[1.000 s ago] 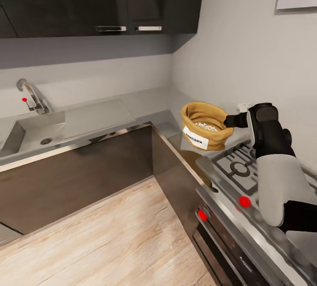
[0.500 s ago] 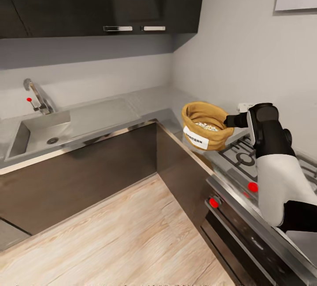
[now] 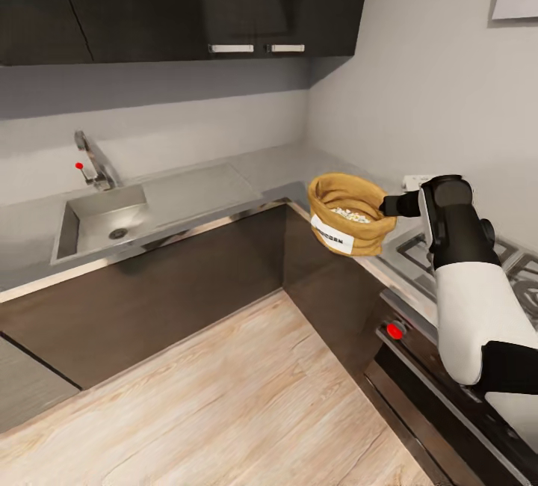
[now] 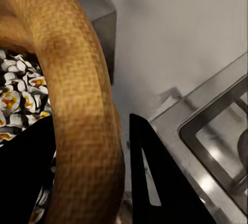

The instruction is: In the kitchen, take the popcorn bag from the countertop, put it into the microwave, and heat it until the popcorn is cooked so the cooked popcorn ends up inside the bag.

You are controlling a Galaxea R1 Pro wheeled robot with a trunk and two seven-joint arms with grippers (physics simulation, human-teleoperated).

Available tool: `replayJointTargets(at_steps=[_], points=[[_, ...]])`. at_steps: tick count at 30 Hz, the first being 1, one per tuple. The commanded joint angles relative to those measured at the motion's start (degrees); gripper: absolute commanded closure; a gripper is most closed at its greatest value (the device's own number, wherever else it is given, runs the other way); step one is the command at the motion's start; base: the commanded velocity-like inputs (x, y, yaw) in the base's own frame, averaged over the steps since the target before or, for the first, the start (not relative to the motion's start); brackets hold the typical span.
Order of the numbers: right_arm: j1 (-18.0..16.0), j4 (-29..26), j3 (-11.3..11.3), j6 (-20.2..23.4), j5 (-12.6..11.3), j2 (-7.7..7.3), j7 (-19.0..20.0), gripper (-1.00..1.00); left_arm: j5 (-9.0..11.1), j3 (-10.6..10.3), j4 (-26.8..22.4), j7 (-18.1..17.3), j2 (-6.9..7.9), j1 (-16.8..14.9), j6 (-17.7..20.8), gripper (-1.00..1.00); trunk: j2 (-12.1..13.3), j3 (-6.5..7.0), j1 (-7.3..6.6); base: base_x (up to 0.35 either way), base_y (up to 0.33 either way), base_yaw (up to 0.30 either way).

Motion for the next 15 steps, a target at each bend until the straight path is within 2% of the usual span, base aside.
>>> replayJointTargets(at_steps=[1, 4, 8, 15], points=[[-0.05, -0.05, -0.06, 0.2, 0.57, -0.01, 0.53, 1.0, 0.24, 0.05, -0.1, 0.13, 0.0, 0.03, -0.07, -1.0, -0.06, -0.06, 0.01, -0.096, 0.317, 0.0], [-0.05, -0.05, -0.05, 0.2, 0.57, -0.06, 0.53, 1.0, 0.22, 0.02, -0.1, 0.13, -0.01, 0.03, -0.07, -1.0, -0.06, -0.06, 0.01, -0.067, 0.269, 0.0], [-0.05, -0.09, -0.13, 0.2, 0.57, -0.05, 0.53, 1.0, 0.21, 0.0, -0.1, 0.13, 0.02, 0.03, -0.07, -1.0, -0.06, -0.06, 0.01, -0.008, 0.04, -0.002], [-0.05, -0.08, -0.14, 0.2, 0.66, -0.39, 0.53, 1.0, 0.17, -0.07, -0.02, 0.13, 0.02, 0.03, -0.07, -1.0, -0.06, -0.06, 0.01, 0.0, 0.0, -0.28]])
